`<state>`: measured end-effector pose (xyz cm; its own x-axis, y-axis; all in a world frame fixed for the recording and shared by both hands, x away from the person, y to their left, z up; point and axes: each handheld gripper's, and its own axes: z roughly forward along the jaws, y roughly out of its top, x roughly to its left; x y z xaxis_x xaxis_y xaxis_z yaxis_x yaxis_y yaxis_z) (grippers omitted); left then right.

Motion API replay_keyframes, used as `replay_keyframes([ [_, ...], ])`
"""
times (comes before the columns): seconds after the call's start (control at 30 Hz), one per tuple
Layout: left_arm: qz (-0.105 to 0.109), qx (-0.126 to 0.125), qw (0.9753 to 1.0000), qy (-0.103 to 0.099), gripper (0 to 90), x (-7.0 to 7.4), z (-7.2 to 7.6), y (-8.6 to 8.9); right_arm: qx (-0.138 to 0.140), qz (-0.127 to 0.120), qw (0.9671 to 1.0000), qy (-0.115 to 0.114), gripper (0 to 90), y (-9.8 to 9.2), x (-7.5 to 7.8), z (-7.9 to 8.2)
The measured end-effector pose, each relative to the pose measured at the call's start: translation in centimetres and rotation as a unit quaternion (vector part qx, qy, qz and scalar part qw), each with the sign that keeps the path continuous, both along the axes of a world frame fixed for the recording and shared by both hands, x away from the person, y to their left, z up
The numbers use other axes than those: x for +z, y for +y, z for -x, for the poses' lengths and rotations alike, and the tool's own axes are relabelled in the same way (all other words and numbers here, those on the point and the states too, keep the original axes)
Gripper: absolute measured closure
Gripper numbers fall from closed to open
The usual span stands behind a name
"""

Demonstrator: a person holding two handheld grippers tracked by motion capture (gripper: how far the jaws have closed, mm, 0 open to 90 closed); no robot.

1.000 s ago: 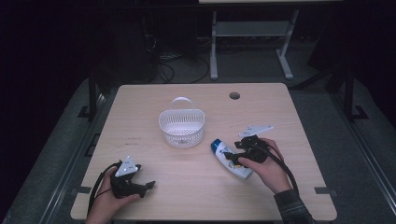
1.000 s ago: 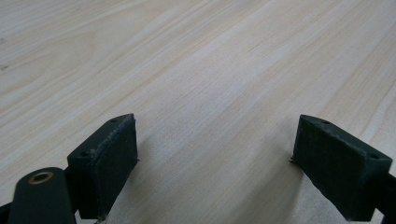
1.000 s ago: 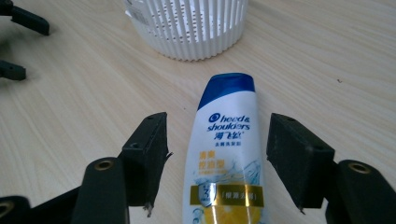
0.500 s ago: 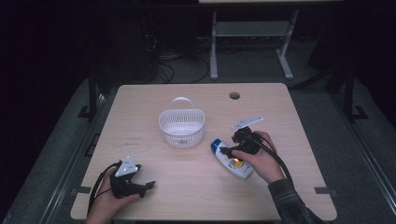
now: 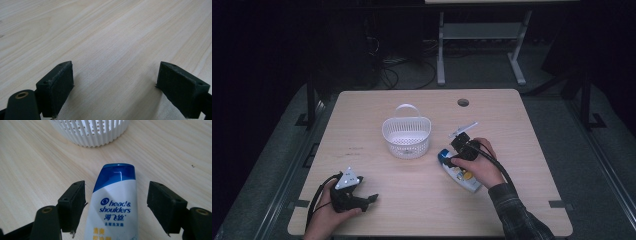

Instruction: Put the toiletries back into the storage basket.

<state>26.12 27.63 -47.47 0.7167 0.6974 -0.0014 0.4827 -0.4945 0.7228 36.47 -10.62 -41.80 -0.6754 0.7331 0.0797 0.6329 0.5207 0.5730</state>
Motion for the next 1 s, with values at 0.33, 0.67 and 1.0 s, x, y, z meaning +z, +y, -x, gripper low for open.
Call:
replay_keyframes([
  [0.33,0.0,-0.001,1.0,0.0,13.2,0.0,0.0,0.0,0.005,0.031,0.9993,0.019,29.9,1.2,-1.4,-0.9],
  [0.67,-0.001,-0.001,1.0,-0.001,13.2,0.0,0.0,0.0,0.006,0.054,0.9978,0.038,30.5,1.8,-2.4,-1.1],
  [1.0,-0.001,-0.001,1.0,-0.001,13.2,0.0,0.0,0.0,0.009,0.075,0.9961,0.045,31.8,2.3,-3.0,-1.2],
])
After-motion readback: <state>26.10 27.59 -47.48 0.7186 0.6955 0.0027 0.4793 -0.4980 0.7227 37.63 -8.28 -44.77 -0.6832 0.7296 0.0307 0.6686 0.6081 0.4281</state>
